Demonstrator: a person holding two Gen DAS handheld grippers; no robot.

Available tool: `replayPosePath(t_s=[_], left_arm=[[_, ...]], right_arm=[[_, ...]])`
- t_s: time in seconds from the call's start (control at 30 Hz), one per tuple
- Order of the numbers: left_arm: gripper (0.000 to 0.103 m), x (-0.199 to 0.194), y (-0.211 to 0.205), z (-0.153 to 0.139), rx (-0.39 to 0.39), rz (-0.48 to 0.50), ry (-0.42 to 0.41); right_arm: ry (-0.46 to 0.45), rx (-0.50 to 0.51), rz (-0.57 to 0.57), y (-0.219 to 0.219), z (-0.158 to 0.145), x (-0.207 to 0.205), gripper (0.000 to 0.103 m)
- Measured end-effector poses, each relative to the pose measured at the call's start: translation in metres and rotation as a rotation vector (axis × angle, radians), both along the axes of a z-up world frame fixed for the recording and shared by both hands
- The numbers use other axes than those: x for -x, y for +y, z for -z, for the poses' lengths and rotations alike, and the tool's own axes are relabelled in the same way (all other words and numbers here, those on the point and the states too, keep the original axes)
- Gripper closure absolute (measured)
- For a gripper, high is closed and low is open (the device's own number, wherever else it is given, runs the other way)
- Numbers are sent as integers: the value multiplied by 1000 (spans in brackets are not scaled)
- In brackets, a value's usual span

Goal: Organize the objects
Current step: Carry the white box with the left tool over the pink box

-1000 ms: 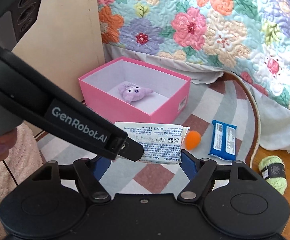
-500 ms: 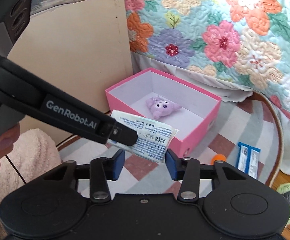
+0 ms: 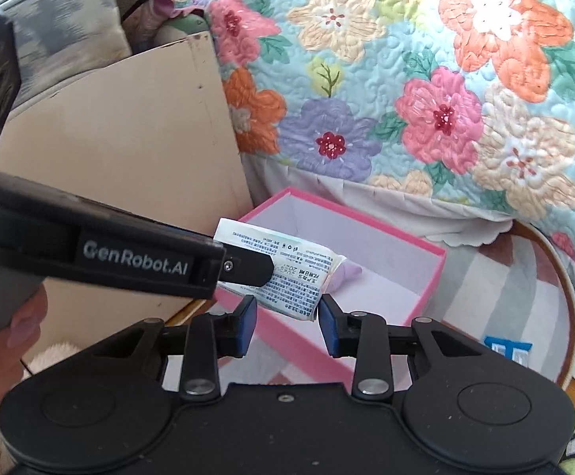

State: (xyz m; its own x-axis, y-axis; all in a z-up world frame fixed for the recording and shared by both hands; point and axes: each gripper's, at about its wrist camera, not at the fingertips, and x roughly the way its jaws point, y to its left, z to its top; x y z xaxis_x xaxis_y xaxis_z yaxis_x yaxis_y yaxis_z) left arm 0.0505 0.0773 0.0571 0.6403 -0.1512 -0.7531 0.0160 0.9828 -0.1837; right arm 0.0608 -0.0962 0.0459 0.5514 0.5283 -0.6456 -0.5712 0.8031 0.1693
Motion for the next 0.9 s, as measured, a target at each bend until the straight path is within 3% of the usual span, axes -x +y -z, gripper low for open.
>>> replayPosePath(t_s=[0.13,0.53,0.9], left_arm=[[64,-27,11,13,-2,8,24],[62,-107,36,81,96,-7,171],[62,-142,54,148,150,10,232]], right_arm=[[39,16,13,14,8,-25,64],[149,151,73,49,57,-91,65],[198,235,95,65,108,-123,65]])
